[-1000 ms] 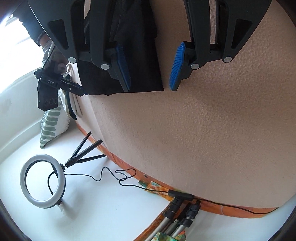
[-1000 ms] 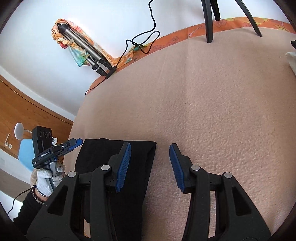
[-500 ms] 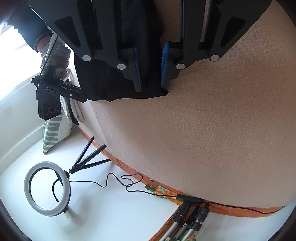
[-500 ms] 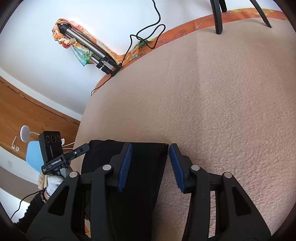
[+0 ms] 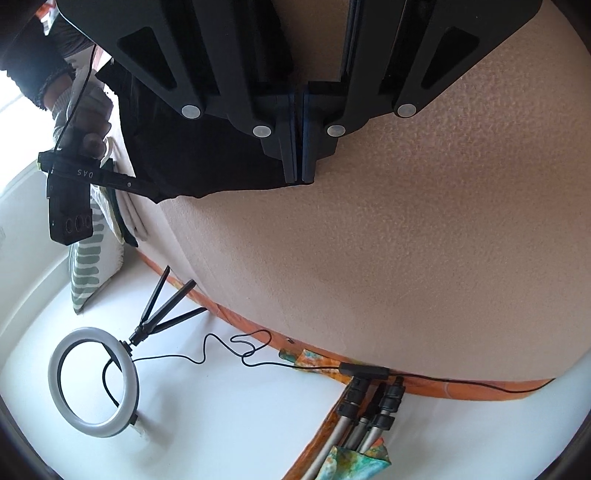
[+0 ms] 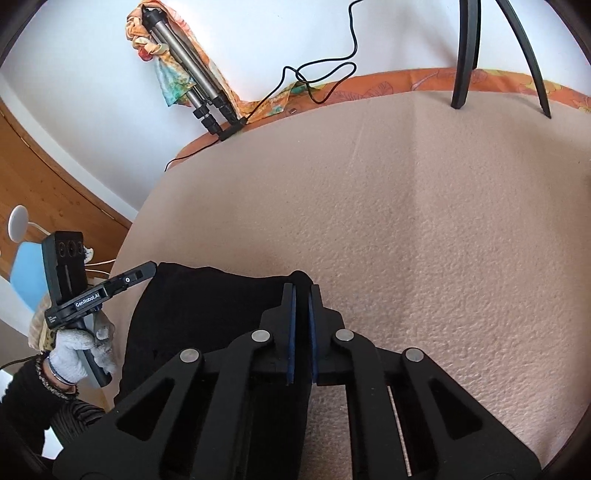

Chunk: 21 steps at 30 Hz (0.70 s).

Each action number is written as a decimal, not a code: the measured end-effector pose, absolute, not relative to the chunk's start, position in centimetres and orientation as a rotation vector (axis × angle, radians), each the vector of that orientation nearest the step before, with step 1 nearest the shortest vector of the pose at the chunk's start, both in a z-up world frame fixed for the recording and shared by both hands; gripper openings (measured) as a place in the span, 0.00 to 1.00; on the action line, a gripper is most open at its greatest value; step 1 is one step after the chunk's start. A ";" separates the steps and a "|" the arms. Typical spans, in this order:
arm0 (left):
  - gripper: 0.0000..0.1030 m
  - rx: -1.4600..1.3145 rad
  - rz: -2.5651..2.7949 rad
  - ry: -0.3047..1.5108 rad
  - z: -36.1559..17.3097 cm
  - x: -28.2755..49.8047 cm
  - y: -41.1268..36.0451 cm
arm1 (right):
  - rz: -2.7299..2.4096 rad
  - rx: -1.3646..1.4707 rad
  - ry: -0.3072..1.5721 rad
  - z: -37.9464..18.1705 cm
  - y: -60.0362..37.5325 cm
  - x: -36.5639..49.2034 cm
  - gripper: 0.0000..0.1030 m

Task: Fold small clothes

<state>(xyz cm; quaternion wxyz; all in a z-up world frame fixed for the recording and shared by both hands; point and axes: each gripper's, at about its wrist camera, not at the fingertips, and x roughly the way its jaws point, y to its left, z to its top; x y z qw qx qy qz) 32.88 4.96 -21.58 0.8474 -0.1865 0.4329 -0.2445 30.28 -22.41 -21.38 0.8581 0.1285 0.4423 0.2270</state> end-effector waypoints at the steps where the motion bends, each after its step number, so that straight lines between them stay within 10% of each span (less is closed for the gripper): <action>1: 0.01 -0.413 -0.521 0.921 -21.6 33.0 5.1 | 0.487 0.271 0.931 -21.4 -22.3 30.3 0.06; 8: 0.28 -0.484 -0.533 0.941 -21.6 33.6 5.3 | 0.526 0.288 0.922 -21.0 -22.0 30.0 0.07; 21: 0.05 -0.309 -0.551 0.881 -20.6 32.9 1.5 | 0.523 0.284 0.931 -21.5 -21.5 29.8 0.07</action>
